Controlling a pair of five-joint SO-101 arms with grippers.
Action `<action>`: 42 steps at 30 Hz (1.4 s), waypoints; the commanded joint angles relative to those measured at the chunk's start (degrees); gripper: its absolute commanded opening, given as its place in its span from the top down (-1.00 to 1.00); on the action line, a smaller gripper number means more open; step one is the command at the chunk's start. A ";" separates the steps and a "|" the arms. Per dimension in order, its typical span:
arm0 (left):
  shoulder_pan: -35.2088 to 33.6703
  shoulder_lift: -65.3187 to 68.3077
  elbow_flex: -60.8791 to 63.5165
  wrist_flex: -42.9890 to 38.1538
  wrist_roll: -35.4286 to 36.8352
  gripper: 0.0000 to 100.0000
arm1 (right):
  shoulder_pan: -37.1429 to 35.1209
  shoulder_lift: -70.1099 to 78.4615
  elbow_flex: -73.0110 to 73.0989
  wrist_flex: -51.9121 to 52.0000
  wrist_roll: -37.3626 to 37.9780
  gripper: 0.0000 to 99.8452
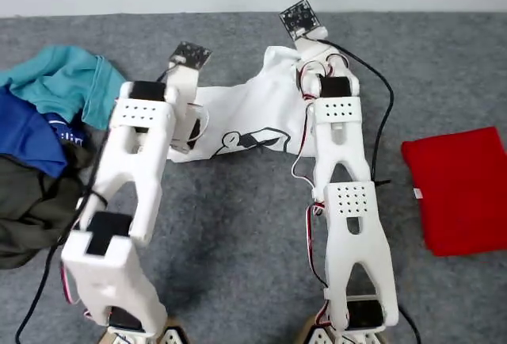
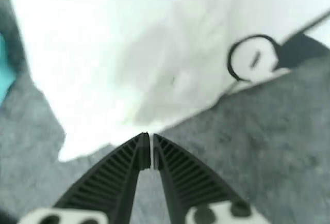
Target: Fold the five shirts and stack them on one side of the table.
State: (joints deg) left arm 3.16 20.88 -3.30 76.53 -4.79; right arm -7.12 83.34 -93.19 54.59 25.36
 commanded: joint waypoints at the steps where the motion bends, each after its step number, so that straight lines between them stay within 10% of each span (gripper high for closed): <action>1: 0.53 6.77 -1.54 -3.60 -0.26 0.97 | 1.19 -1.10 -2.90 0.04 -0.62 0.98; 23: 2.29 25.76 -50.95 23.65 -0.18 0.98 | 1.19 -0.75 -2.46 0.40 -0.62 0.98; 42: 2.29 25.23 -41.54 24.18 -4.75 0.73 | 2.07 -0.40 -2.37 2.51 -0.62 0.98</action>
State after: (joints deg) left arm 5.01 47.08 -44.70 99.38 -5.67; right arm -5.71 83.34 -93.54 56.88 25.36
